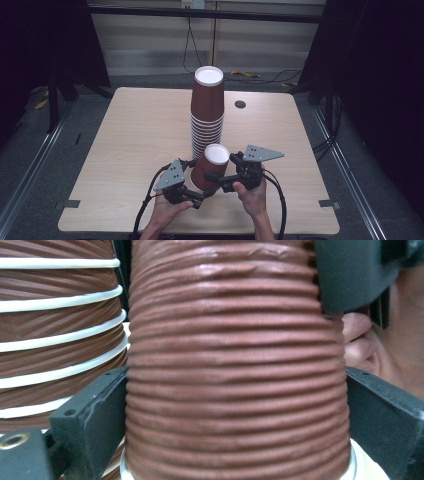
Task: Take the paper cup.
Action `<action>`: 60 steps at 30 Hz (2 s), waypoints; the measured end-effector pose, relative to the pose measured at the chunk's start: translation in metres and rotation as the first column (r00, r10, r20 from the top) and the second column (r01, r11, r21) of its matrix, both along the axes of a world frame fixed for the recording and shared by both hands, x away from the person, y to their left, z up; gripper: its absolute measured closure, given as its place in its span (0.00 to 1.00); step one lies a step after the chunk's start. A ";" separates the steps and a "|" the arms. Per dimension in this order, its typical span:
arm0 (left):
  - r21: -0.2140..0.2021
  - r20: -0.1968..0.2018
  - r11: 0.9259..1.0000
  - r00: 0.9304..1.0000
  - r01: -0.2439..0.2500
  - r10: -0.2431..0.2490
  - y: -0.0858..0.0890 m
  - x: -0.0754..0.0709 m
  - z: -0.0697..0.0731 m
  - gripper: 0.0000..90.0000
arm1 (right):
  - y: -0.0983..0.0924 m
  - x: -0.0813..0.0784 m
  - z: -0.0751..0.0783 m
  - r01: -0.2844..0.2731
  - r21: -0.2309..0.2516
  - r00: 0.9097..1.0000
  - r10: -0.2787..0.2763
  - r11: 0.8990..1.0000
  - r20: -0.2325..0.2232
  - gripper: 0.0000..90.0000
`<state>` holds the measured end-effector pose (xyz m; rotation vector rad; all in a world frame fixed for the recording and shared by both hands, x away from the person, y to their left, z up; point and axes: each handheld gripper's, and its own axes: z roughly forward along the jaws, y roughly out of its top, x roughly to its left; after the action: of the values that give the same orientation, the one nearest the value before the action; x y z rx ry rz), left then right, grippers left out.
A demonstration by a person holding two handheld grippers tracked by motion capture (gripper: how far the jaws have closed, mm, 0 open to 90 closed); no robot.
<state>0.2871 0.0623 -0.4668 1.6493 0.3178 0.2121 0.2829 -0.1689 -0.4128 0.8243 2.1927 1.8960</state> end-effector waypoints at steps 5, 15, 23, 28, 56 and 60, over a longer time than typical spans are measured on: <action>-0.002 0.018 1.000 1.000 0.000 0.000 -0.004 -0.001 0.002 0.08 | 0.002 -0.002 0.001 -0.004 -0.019 1.000 0.004 1.000 0.023 0.22; -0.001 0.018 1.000 1.000 0.005 -0.005 -0.003 -0.001 0.003 0.09 | 0.003 -0.002 -0.001 -0.026 -0.002 0.999 0.026 1.000 0.024 0.20; 0.019 0.014 1.000 1.000 0.006 -0.007 -0.001 -0.001 0.003 0.12 | 0.004 -0.001 -0.003 -0.023 -0.004 0.999 0.023 1.000 0.025 0.18; 0.042 0.012 0.999 1.000 0.008 -0.009 0.002 0.000 0.003 0.13 | 0.005 0.000 -0.003 -0.027 -0.003 1.000 0.027 1.000 0.014 0.16; 0.173 -0.024 0.985 1.000 -0.004 0.008 0.028 0.011 0.009 0.13 | -0.015 -0.004 -0.005 -0.026 -0.041 1.000 0.025 0.999 -0.013 0.19; 0.215 -0.030 0.977 1.000 0.007 -0.001 0.030 0.013 0.012 0.13 | -0.017 -0.005 -0.006 -0.027 -0.055 1.000 0.026 0.998 -0.016 0.19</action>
<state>0.3004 0.0924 -0.4551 1.8687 0.3224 0.2254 0.2779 -0.1856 -0.4191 0.8078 2.2652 1.8375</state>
